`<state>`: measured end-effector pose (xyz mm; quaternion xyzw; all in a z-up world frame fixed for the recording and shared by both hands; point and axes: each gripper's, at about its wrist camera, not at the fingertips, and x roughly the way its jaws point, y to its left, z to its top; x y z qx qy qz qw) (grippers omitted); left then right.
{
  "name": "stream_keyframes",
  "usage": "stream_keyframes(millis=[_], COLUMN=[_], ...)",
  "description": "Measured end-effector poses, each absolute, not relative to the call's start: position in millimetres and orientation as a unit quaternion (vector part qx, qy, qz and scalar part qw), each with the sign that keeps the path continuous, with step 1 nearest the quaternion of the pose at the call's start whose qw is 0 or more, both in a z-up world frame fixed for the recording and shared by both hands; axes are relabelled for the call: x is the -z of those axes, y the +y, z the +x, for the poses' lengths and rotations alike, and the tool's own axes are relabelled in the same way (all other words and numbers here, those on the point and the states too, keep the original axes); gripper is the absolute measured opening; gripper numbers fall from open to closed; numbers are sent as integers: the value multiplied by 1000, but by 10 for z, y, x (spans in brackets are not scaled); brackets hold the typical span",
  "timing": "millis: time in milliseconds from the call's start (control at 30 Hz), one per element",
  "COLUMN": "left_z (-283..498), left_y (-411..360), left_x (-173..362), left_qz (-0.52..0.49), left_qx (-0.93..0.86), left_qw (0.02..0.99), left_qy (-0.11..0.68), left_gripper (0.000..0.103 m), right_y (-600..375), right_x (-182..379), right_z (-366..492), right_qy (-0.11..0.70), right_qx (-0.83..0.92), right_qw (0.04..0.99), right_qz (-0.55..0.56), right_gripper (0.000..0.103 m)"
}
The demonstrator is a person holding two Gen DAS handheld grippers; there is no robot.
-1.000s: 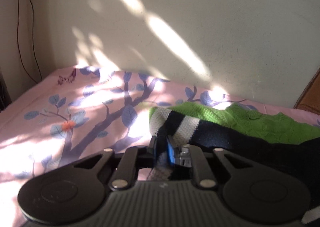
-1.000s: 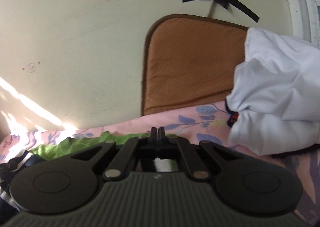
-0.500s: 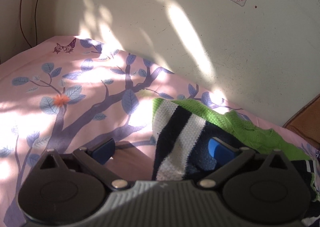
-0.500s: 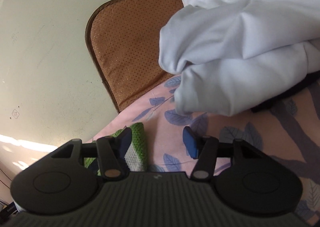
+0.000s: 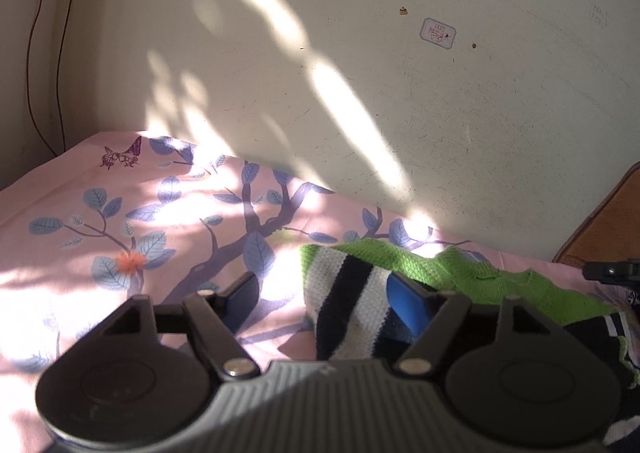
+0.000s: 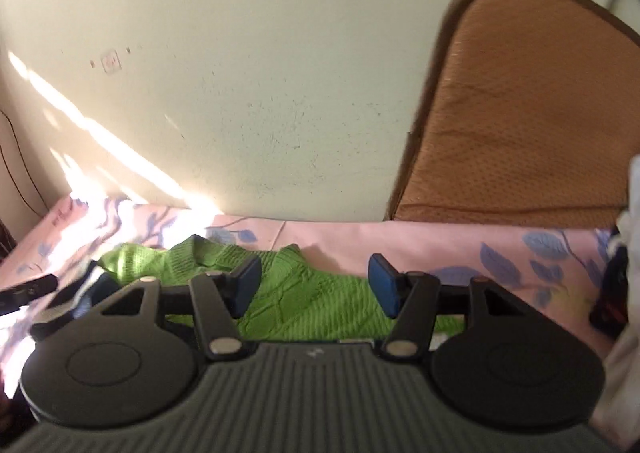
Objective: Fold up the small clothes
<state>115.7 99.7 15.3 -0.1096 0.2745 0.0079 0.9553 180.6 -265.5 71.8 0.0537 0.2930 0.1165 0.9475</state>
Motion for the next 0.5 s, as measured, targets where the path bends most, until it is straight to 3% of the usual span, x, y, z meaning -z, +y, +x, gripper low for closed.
stream_keyframes(millis=[133, 200, 267, 400, 500], left_z=[1163, 1212, 1347, 2026, 2531], left_y=[1048, 1059, 986, 402, 123], left_x=[-192, -275, -379, -469, -238], left_qz=[-112, -115, -101, 64, 104], left_qx=[0, 12, 37, 94, 160], left_qw=[955, 955, 956, 937, 884], left_qy=[275, 272, 272, 329, 426], left_gripper=[47, 45, 46, 46, 46], right_y=[-2437, -2370, -2320, -2239, -2263], right_x=[-489, -437, -440, -459, -456], right_z=[2434, 2472, 2453, 2381, 2388], right_qy=[400, 396, 395, 378, 373], right_qx=[-138, -145, -173, -189, -190], right_qw=[906, 906, 902, 904, 906], right_qz=[-3, -28, -36, -65, -57], right_gripper=[64, 63, 39, 35, 25])
